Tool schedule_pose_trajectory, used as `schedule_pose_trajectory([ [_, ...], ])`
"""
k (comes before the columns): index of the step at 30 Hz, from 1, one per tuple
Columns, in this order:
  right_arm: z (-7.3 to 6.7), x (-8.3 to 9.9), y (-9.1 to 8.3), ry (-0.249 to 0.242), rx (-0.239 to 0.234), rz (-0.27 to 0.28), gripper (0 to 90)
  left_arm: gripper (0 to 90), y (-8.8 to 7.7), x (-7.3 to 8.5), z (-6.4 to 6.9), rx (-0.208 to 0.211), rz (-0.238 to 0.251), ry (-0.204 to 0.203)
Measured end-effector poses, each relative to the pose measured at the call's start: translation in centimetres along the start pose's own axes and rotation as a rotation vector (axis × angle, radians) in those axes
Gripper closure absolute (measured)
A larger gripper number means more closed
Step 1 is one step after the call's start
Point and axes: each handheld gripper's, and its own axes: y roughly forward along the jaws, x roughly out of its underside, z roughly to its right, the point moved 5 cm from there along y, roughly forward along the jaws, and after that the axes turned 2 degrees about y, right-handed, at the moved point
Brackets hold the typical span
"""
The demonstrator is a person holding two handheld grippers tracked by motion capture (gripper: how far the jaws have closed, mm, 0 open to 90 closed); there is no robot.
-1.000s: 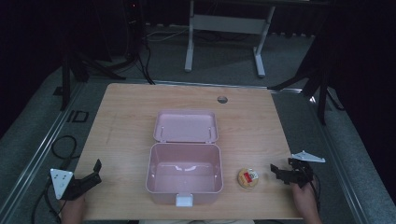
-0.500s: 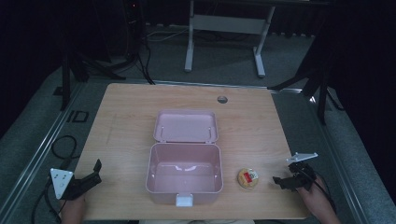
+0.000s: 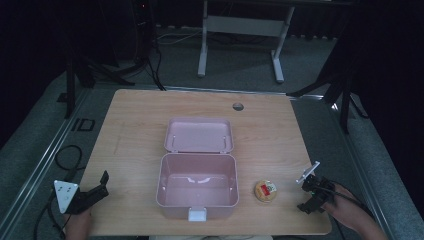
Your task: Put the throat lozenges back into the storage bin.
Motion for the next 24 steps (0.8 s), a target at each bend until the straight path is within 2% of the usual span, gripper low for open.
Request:
schedule_pose_trajectory([
  [2,-0.2,-0.1,-0.3,-0.025,-0.005,-0.046,13.4,0.4,0.0,0.0,0.0,0.001,0.001,0.001],
  [9,-1.0,-0.1,-0.4,-0.131,-0.036,-0.277,13.4,0.4,0.0,0.0,0.0,0.006,0.001,0.002],
  [11,-1.1,-0.3,-0.3,-0.139,-0.042,-0.305,13.4,0.4,0.0,0.0,0.0,0.007,0.002,0.002],
  [14,-1.2,-0.7,-0.3,-0.158,-0.045,-0.309,13.1,0.4,0.0,0.0,0.0,0.008,0.002,0.002],
  [22,-1.6,-2.1,-0.6,-0.203,-0.06,-0.262,13.7,0.4,0.0,0.0,0.1,0.017,0.003,0.001],
  [24,-1.9,-2.5,-0.7,-0.232,-0.054,-0.254,13.2,0.4,0.0,0.0,0.1,0.019,0.004,0.0],
])
